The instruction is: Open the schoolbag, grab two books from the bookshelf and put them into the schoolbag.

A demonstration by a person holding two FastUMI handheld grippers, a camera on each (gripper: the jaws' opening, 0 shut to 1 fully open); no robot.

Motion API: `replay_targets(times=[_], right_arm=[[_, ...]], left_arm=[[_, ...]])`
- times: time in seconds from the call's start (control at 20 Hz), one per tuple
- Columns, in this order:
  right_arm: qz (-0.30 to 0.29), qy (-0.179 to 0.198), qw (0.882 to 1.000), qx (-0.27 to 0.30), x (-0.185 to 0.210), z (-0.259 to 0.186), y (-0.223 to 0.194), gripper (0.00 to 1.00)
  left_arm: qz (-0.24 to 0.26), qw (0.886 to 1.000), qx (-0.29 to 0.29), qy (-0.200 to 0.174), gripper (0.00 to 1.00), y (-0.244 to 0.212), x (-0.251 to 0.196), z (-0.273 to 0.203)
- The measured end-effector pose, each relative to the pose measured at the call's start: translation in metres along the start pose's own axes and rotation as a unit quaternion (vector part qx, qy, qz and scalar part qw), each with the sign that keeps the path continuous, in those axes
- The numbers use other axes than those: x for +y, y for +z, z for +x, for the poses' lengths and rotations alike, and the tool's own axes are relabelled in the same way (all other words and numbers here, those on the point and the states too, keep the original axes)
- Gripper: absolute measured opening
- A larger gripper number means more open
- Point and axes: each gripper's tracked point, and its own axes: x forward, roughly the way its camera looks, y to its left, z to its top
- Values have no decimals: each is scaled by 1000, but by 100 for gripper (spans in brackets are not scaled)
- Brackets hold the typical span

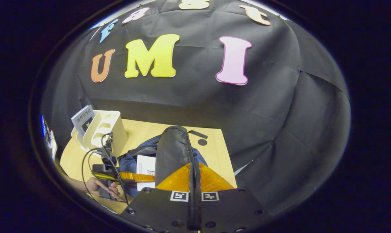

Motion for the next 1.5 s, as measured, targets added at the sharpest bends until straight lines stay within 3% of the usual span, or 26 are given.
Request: replay_targets(times=[0.05, 0.1, 0.2, 0.25, 0.3, 0.4, 0.5, 0.6, 0.85, 1.15, 1.35, 1.5], right_arm=[[-1, 0, 1000, 1, 0, 0, 0, 0], [-2, 1, 1000, 1, 1, 1, 0, 0], [1, 3, 1000, 4, 2, 5, -2, 0], [1, 3, 1000, 6, 4, 6, -3, 0], [1, 6, 1000, 7, 6, 7, -3, 0], [0, 9, 1000, 8, 10, 9, -2, 0], [0, 9, 1000, 7, 11, 10, -2, 0], [0, 9, 1000, 7, 13, 11, -2, 0], [0, 16, 1000, 5, 25, 13, -3, 0], [3, 20, 1000, -3, 38, 9, 0, 0], [-5, 13, 1000, -7, 43, 4, -4, 0], [-5, 9, 1000, -2, 46, 4, -10, 0]], left_arm=[[-6, 1000, 4, 2, 50, 0, 1, 2], [-4, 1000, 5, 21, 44, -1, 8, 7], [7, 998, 13, 54, 48, -2, 21, 11], [3, 998, 19, 67, 70, -2, 27, 10], [-2, 996, 30, 86, 68, -4, 32, 13], [-11, 994, 44, 104, 77, -6, 38, 10], [14, 988, 50, 146, 81, -8, 38, 7], [44, 976, 63, 203, 85, -13, 40, 0], [172, 929, 81, 318, 89, 4, 22, -50], [314, 869, 49, 379, 89, 38, -4, -119], [327, 865, -12, 381, 89, 61, -38, -174], [340, 853, -71, 390, 89, 90, -59, -227]])
